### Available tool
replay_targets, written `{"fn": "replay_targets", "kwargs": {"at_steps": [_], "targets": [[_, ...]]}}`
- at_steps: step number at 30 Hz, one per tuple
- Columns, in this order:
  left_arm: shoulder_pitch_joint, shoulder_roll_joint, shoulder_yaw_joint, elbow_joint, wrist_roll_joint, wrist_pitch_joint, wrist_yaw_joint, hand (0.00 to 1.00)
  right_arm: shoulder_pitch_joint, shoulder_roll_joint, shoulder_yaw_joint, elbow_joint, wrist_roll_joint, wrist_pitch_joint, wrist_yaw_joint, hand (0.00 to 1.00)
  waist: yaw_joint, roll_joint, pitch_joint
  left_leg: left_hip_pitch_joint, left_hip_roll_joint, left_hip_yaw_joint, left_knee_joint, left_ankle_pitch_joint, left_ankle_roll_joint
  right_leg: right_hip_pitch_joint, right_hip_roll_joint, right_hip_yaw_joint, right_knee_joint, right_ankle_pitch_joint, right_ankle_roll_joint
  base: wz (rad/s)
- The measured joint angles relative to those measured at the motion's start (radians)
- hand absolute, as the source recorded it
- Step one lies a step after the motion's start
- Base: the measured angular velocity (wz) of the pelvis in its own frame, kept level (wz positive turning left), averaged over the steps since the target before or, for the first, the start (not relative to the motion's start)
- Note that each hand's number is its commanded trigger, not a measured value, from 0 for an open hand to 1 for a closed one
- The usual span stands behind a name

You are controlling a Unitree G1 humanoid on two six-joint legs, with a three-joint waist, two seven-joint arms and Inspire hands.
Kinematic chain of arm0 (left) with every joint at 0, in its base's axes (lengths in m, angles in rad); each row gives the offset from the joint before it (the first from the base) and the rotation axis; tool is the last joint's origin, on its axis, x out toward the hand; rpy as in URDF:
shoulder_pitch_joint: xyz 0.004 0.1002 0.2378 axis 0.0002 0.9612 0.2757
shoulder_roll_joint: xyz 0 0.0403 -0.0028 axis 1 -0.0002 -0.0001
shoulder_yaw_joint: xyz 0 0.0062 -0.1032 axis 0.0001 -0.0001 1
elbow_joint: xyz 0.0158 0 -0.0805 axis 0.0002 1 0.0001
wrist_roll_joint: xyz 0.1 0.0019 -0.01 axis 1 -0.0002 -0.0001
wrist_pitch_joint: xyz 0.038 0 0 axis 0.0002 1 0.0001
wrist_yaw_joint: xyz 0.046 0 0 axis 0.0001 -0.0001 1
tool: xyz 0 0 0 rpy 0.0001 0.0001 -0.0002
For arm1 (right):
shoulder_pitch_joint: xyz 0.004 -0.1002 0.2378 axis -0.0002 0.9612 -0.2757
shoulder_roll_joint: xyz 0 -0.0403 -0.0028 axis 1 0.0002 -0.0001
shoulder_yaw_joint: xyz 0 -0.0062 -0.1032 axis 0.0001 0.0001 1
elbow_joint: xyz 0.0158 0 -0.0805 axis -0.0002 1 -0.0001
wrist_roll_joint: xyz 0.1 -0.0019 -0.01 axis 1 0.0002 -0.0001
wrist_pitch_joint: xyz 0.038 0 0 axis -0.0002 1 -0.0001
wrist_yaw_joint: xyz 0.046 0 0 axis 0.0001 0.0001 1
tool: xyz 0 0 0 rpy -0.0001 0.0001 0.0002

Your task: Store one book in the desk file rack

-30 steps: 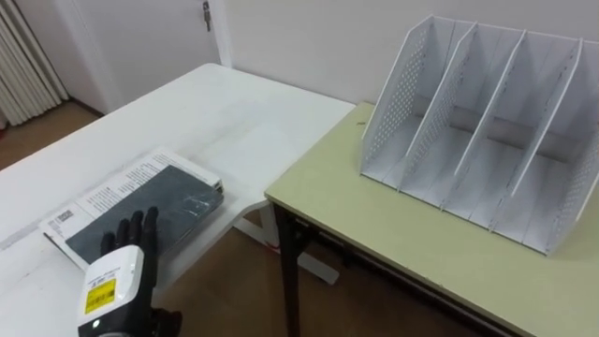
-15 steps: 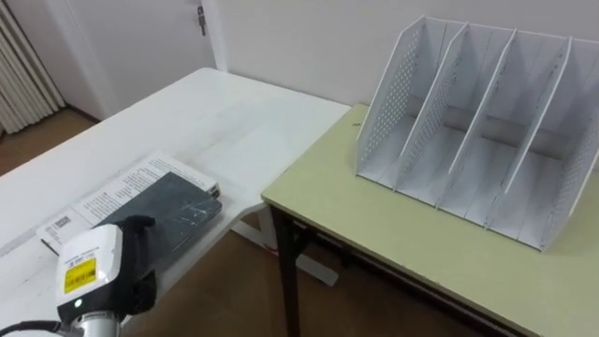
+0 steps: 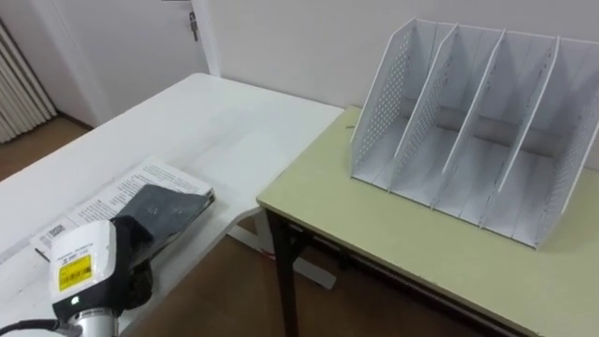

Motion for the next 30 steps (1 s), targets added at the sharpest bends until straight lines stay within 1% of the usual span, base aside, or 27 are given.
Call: {"fn": "replay_targets", "kwargs": {"at_steps": [1,6,8,10,11,12,13,14,16,17,19,20,22,23,25,26,27,28,30], "targets": [[0.002,0.0,-0.002,-0.011,-0.001,0.008,-0.003,1.0,0.0,-0.002,0.001,-0.001,0.016,0.004,0.001,0.0,0.0,0.0,0.0,0.0,0.0,0.0,0.0,0.0,0.0,-0.001,0.0,0.0,0.001,0.0,0.0,0.0],[0.004,0.0,-0.004,-0.01,-0.02,0.007,-0.003,1.0,0.001,-0.01,0.002,-0.002,0.044,0.006,0.012,0.0,-0.002,-0.001,-0.0009,0.008,0.0,-0.001,0.0,0.0,0.0,0.013,0.001,-0.001,0.002,0.0,0.0,0.0],[0.001,0.0,0.0,-0.01,-0.055,-0.002,-0.008,1.0,0.0,-0.012,0.002,-0.002,0.046,0.001,0.012,0.0,0.0,-0.002,-0.0013,0.012,0.0,-0.002,0.0,0.0,0.0,0.019,0.001,-0.002,-0.001,0.0,0.0,0.03],[0.002,-0.001,0.02,-0.043,-0.12,-0.019,-0.047,1.0,0.0,-0.013,0.001,-0.003,0.047,-0.008,0.012,0.0,0.0,-0.006,-0.003,0.009,-0.002,-0.013,0.001,0.0,0.0,0.019,-0.001,-0.013,-0.003,0.0,0.0,0.12],[0.002,-0.002,0.025,-0.051,-0.135,-0.025,-0.055,1.0,-0.001,-0.014,-0.001,-0.004,0.047,-0.009,0.012,0.0,0.002,-0.006,-0.0031,0.006,-0.002,-0.016,0.003,0.0,0.0,0.017,-0.001,-0.015,-0.002,0.0,0.0,0.11],[0.005,-0.002,0.034,-0.073,-0.181,-0.031,-0.075,1.0,-0.002,-0.015,-0.002,-0.012,0.047,-0.011,0.012,0.0,0.005,-0.008,-0.0029,-0.002,-0.002,-0.02,0.007,0.0,0.0,0.01,-0.001,-0.018,-0.001,0.0,0.0,0.08],[0.008,-0.002,0.039,-0.101,-0.233,-0.032,-0.093,1.0,-0.003,-0.017,-0.001,-0.02,0.054,-0.013,0.011,0.0,0.011,-0.009,-0.0024,-0.005,-0.002,-0.019,0.008,0.0,0.0,0.009,-0.002,-0.022,-0.002,0.0,0.0,0.07],[0.008,-0.004,0.04,-0.115,-0.262,-0.032,-0.103,1.0,-0.003,-0.02,-0.001,-0.025,0.07,-0.012,0.012,0.0,0.015,-0.009,-0.0026,-0.007,-0.002,-0.019,0.01,0.0,0.0,0.009,-0.003,-0.023,-0.001,0.0,0.0,0.06],[0.014,-0.022,0.049,-0.205,-0.388,-0.031,-0.149,1.0,-0.003,-0.032,-0.001,-0.064,0.155,-0.016,0.011,0.0,0.037,-0.012,-0.0019,-0.012,-0.003,-0.022,0.012,0.0,0.0,0.005,-0.005,-0.024,-0.002,0.0,0.0,0.03],[0.014,-0.026,0.049,-0.225,-0.427,-0.033,-0.157,1.0,-0.003,-0.035,-0.001,-0.075,0.179,-0.02,0.012,0.0,0.041,-0.013,-0.0017,-0.013,-0.001,-0.023,0.013,0.0,0.0,0.004,-0.005,-0.026,-0.002,0.0,0.001,0.05],[0.019,-0.037,0.05,-0.281,-0.577,-0.043,-0.188,1.0,-0.006,-0.033,-0.001,-0.121,0.226,-0.036,0.01,0.0,0.054,-0.018,-0.001,-0.016,0.0,-0.024,0.014,0.0,0.001,0.005,-0.005,-0.029,0.0,0.001,0.001,0.05],[0.02,-0.039,0.048,-0.288,-0.619,-0.049,-0.195,1.0,-0.007,-0.03,-0.004,-0.133,0.235,-0.045,0.012,0.0,0.056,-0.015,-0.0025,-0.016,0.0,-0.024,0.014,0.0,0.001,0.005,-0.005,-0.03,-0.001,0.001,0.001,0.0],[0.02,-0.04,0.018,-0.313,-0.8,-0.054,-0.223,1.0,-0.017,-0.005,0.008,-0.186,0.298,-0.101,0.023,0.0,0.055,-0.022,0.0023,-0.018,-0.001,-0.024,0.015,0.001,0.001,0.006,-0.004,-0.036,-0.001,0.001,0.001,0.04],[0.02,-0.041,0.008,-0.319,-0.841,-0.054,-0.234,1.0,-0.022,0.002,0.015,-0.196,0.317,-0.113,0.029,0.0,0.056,-0.022,0.0025,-0.019,-0.001,-0.024,0.016,0.001,0.0,0.005,-0.004,-0.037,-0.001,0.001,0.001,0.0],[0.019,-0.043,-0.034,-0.339,-0.951,-0.057,-0.284,1.0,-0.048,0.025,0.046,-0.222,0.374,-0.144,0.074,0.0,0.06,-0.023,0.0035,-0.037,0.002,-0.024,0.032,0.0,0.0,-0.008,-0.006,-0.037,-0.001,0.0,0.0,0.02],[0.019,-0.043,-0.042,-0.348,-0.972,-0.057,-0.295,1.0,-0.048,0.031,0.05,-0.239,0.38,-0.147,0.086,0.0,0.061,-0.02,0.0038,-0.042,0.002,-0.024,0.036,0.0,0.0,-0.01,-0.006,-0.038,0.001,0.0,0.0,0.08],[0.019,-0.044,-0.05,-0.371,-1.014,-0.058,-0.323,1.0,-0.048,0.046,0.052,-0.266,0.385,-0.154,0.108,0.0,0.06,-0.022,0.0066,-0.054,0.002,-0.024,0.042,0.0,0.0,-0.016,-0.006,-0.039,0.002,0.0,0.0,0.1],[0.019,-0.044,-0.054,-0.4,-1.053,-0.058,-0.348,1.0,-0.047,0.055,0.058,-0.296,0.389,-0.154,0.134,0.0,0.061,-0.027,0.012,-0.06,0.003,-0.024,0.043,0.0,0.0,-0.021,-0.005,-0.04,0.003,0.0,0.0,0.1],[0.019,-0.045,-0.057,-0.44,-1.088,-0.059,-0.386,1.0,-0.042,0.055,0.075,-0.352,0.389,-0.153,0.171,0.0,0.065,-0.03,0.0144,-0.071,0.004,-0.025,0.044,0.0,0.0,-0.03,-0.005,-0.04,0.003,0.001,0.0,0.03]]}}
